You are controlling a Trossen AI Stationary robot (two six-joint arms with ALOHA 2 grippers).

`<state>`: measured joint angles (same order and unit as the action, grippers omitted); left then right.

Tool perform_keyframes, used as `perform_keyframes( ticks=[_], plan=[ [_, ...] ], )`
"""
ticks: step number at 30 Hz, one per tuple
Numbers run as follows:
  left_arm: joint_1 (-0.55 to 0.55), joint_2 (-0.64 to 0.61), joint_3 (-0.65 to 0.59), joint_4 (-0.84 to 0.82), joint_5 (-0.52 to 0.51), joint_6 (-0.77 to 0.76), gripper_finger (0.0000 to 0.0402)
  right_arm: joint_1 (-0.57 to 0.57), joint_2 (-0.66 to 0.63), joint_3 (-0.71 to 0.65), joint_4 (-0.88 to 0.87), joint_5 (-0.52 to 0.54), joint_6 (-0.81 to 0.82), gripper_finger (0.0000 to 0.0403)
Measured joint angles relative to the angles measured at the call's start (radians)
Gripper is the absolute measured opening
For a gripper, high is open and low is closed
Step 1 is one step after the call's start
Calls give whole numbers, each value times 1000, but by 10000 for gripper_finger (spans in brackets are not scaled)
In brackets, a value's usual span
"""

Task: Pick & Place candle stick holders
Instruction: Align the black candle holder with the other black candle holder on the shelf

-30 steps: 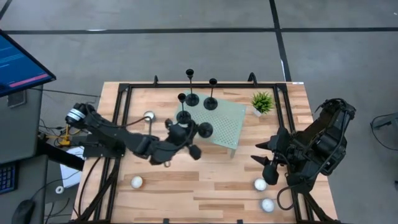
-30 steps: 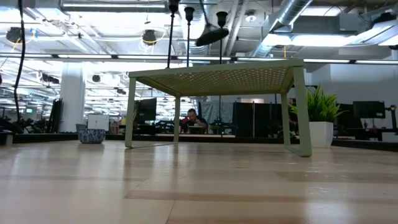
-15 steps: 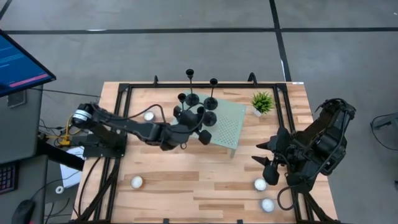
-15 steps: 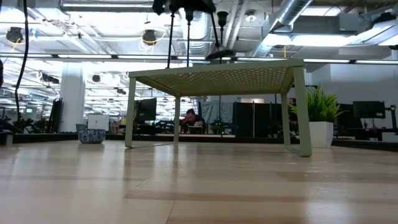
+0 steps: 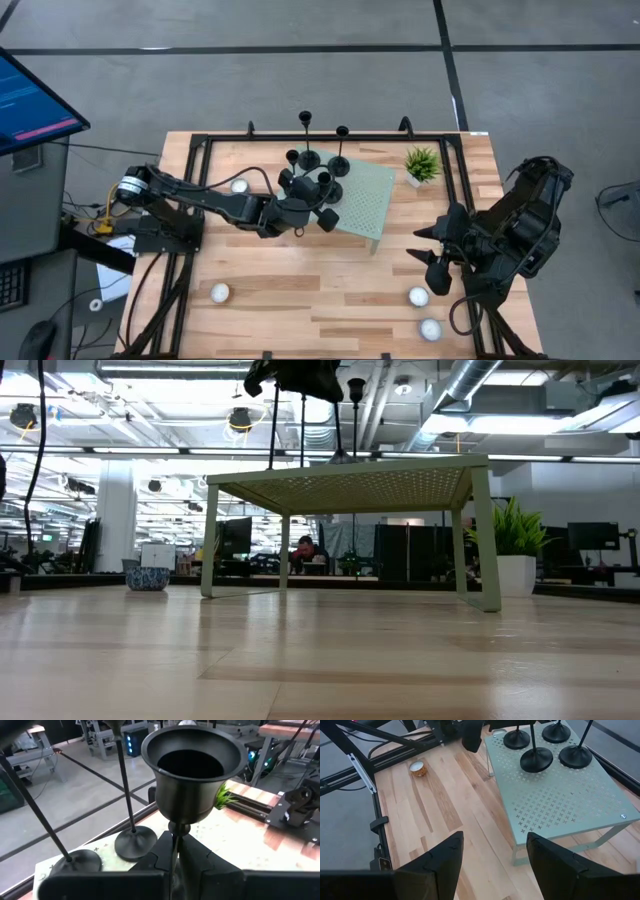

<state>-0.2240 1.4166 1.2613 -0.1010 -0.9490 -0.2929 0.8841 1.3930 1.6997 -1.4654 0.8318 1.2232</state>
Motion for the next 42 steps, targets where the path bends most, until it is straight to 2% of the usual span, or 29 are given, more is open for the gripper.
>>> perform_keyframes(
  ticks=[10,29,42],
  plan=[
    [45,5,0,-36,39,0,12,0,0,0,2,0,0,209],
    [47,15,0,-39,80,-30,13,0,0,0,0,-1,-2,209],
    [46,-21,23,-66,119,-50,12,0,0,0,-5,-1,-2,209]
  ],
)
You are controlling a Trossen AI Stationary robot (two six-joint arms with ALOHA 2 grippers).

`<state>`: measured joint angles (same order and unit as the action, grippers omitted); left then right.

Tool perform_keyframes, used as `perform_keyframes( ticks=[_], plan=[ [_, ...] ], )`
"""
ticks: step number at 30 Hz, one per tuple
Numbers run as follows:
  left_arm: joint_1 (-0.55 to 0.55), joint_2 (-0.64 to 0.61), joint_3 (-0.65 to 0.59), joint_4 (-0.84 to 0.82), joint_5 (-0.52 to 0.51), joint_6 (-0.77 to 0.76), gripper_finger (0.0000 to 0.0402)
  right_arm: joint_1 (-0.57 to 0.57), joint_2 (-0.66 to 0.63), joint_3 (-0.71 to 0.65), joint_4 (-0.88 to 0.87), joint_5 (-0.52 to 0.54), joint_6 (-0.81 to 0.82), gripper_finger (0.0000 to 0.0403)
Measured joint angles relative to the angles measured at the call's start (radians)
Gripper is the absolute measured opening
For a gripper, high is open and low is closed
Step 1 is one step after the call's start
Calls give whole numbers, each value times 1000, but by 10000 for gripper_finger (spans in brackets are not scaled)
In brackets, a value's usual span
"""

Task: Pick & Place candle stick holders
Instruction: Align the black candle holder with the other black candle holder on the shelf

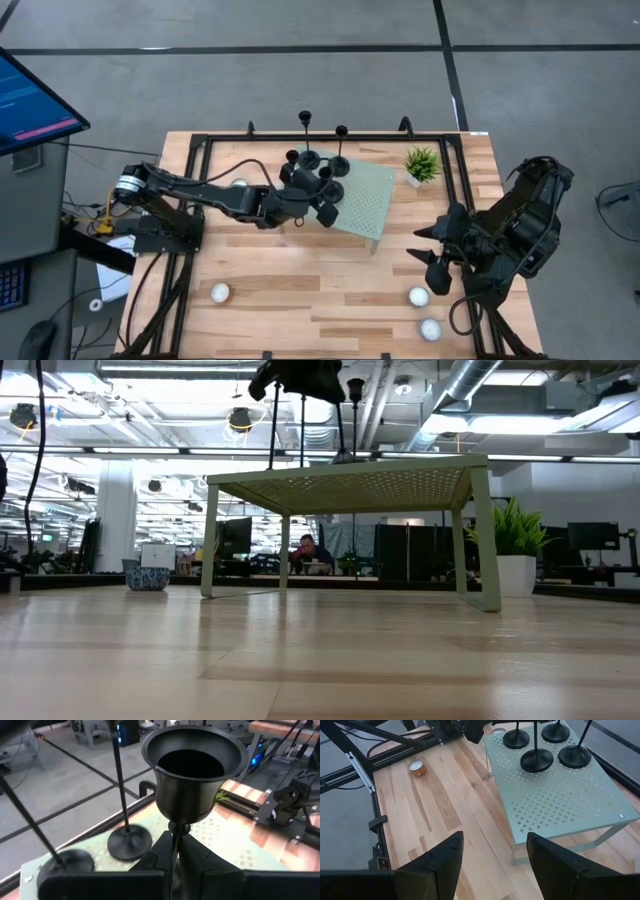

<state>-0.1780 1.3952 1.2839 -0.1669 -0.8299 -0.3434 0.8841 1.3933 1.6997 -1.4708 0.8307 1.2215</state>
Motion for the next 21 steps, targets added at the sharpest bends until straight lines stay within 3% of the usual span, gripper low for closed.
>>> perform_keyframes(
  ticks=[6,21],
  plan=[
    [0,0,0,-88,34,-62,12,0,0,0,-2,0,1,209],
    [0,-3,0,-102,31,-59,26,-1,0,0,-2,3,3,209]
  ],
)
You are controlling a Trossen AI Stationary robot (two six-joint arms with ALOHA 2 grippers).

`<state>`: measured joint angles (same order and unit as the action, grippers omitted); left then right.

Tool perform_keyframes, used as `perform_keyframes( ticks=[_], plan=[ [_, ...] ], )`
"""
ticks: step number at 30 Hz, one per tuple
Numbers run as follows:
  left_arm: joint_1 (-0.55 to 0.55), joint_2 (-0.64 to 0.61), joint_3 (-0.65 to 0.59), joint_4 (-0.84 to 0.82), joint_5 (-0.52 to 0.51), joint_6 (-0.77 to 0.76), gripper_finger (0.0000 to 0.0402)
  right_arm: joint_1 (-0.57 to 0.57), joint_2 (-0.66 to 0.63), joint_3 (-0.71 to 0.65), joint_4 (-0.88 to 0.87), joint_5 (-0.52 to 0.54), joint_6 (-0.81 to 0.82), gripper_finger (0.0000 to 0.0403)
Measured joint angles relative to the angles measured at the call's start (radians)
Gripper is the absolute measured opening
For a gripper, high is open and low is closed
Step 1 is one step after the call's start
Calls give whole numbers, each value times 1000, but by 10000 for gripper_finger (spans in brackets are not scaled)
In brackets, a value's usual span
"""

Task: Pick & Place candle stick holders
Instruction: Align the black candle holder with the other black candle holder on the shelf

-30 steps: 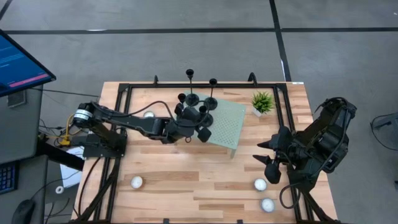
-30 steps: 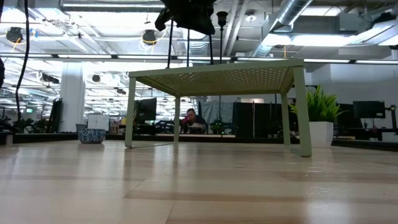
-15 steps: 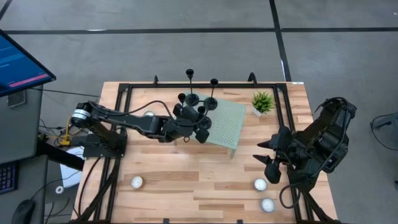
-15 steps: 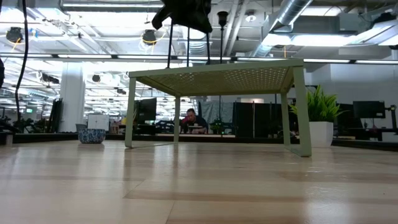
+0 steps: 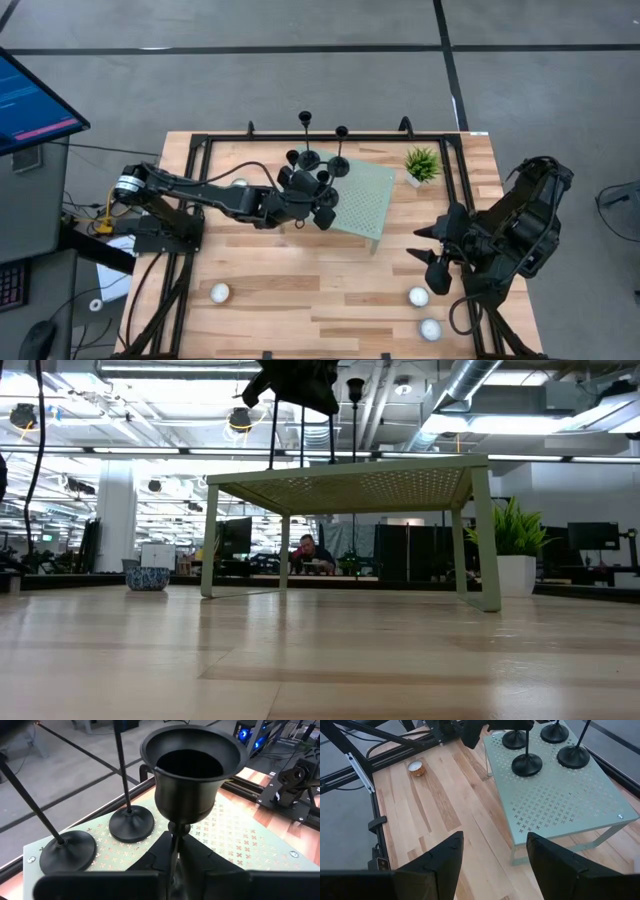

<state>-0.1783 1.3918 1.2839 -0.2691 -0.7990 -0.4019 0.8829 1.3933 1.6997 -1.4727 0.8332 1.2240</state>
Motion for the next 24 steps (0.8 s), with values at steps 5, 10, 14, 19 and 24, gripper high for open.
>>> perform_keyframes(
  ticks=[5,10,14,19,24],
  plan=[
    [0,-5,0,-3,6,-5,22,0,0,0,0,2,0,209],
    [0,-6,0,-3,16,-7,12,0,0,0,0,2,0,209],
    [0,-6,0,-2,20,-7,16,0,0,0,-1,2,0,209],
    [0,-17,-1,-7,23,-7,12,0,0,0,-4,2,0,209],
    [0,-32,-1,-44,21,-25,12,-2,0,0,-6,2,0,209]
  ],
)
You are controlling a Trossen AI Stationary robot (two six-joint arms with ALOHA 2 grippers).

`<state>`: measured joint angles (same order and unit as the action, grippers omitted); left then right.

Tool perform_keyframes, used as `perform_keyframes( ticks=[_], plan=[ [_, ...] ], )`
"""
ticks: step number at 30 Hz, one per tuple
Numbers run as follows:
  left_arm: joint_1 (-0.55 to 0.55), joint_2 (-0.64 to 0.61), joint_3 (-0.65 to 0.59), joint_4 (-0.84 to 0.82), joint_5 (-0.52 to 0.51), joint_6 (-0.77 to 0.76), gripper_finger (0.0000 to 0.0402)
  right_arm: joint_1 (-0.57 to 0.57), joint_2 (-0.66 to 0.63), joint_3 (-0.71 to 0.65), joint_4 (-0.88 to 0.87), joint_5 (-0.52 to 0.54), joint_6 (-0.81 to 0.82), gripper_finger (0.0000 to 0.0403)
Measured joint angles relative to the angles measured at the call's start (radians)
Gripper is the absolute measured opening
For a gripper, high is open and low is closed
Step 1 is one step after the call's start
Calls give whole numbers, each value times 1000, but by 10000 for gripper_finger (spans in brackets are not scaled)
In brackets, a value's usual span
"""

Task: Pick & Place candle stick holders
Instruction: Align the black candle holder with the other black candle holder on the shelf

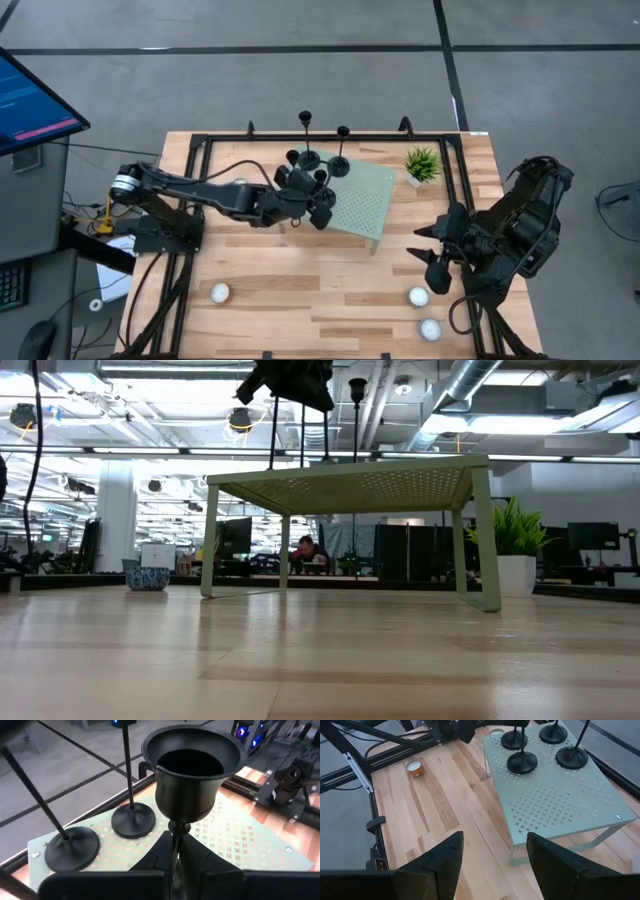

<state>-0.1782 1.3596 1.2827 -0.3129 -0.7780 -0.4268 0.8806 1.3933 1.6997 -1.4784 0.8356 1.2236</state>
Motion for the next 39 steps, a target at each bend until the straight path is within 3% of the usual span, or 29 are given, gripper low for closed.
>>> perform_keyframes(
  ticks=[10,39],
  plan=[
    [0,-26,0,-82,11,-52,12,-6,0,0,-2,3,0,209],
    [0,-24,0,-91,7,-30,46,-6,0,0,-1,3,7,209]
  ],
)
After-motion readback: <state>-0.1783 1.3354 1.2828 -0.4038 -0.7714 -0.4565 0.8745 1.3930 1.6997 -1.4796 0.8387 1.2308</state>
